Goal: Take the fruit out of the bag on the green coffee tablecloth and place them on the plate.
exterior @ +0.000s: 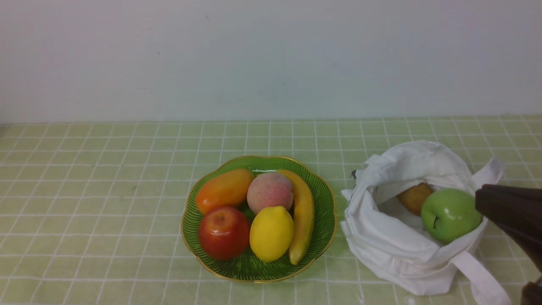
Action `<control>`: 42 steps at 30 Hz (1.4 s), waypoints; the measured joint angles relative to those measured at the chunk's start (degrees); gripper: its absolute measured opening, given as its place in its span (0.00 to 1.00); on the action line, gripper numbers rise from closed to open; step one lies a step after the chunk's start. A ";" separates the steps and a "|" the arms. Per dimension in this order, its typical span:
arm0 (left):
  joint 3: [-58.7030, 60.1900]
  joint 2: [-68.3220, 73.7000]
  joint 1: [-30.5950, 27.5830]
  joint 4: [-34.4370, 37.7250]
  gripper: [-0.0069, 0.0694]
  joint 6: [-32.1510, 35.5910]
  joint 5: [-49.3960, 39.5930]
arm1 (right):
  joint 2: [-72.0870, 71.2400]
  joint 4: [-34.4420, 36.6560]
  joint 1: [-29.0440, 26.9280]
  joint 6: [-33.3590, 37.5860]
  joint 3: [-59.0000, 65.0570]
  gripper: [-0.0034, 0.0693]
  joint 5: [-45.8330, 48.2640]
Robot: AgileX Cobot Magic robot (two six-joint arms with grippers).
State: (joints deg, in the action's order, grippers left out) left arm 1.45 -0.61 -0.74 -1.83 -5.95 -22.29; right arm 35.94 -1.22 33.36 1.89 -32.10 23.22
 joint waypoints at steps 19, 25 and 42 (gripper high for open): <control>0.00 0.00 0.00 0.00 0.08 0.00 0.00 | -4.02 0.00 0.00 0.00 3.47 0.03 -0.08; 0.00 0.00 0.00 0.00 0.08 0.00 0.00 | -11.46 1.22 -5.47 0.00 9.64 0.03 -0.42; 0.00 0.00 0.00 0.00 0.08 0.00 0.00 | -36.38 4.30 -31.60 0.00 33.10 0.03 -3.39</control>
State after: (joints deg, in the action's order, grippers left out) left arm 1.45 -0.61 -0.74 -1.83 -5.95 -22.29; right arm -0.44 3.08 1.76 1.89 0.99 19.84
